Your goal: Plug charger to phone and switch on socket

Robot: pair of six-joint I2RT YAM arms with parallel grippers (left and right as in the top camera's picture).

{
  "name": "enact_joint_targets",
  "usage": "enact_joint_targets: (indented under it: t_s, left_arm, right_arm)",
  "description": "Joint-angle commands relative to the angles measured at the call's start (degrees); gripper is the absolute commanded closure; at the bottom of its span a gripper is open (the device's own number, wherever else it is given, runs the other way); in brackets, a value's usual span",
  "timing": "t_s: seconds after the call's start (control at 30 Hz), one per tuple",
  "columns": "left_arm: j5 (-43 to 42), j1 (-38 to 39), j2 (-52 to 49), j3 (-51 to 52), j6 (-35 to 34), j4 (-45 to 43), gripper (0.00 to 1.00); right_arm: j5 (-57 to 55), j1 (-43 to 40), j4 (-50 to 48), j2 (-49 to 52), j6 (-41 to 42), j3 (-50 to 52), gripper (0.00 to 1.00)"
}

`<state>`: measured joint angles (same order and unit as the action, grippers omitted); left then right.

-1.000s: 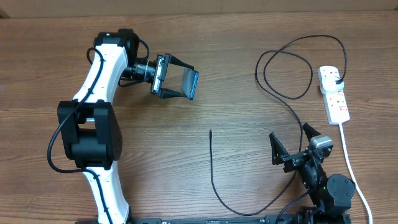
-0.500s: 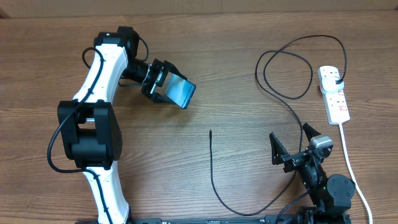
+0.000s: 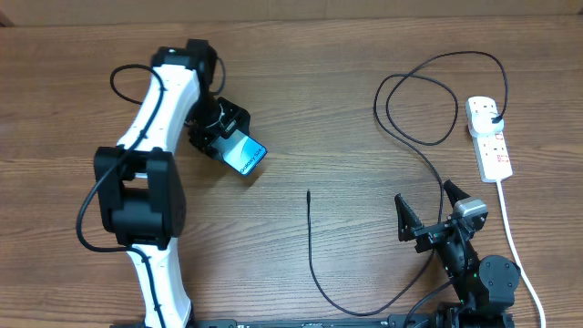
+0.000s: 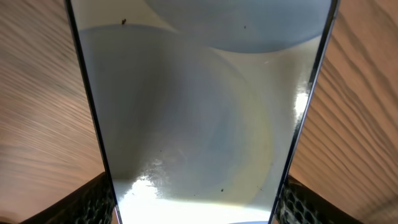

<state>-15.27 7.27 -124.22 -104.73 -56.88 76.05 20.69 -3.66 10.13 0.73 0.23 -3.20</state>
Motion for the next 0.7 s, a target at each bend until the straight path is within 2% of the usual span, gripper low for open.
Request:
enact_joint_targets:
  t_s: [0.0,0.23,0.67]
  left_arm:
    - [10.93,2.29,-0.37,-1.92,-3.23,0.15,0.96]
    - [18.47,5.9,-0.37,-1.92,-5.92,-0.24,0.96]
    - [16.7,7.02,-0.37,-1.92,-8.55,-2.91,0.96]
  right_arm:
    - [-0.26,0.22,-0.22,-0.57,-0.02,0.04,0.0]
    - [-0.26,0.22,-0.22,-0.57,-0.02,0.04,0.0]
    - [-0.28,0.22,-0.22,-0.57,-0.02,0.04,0.0]
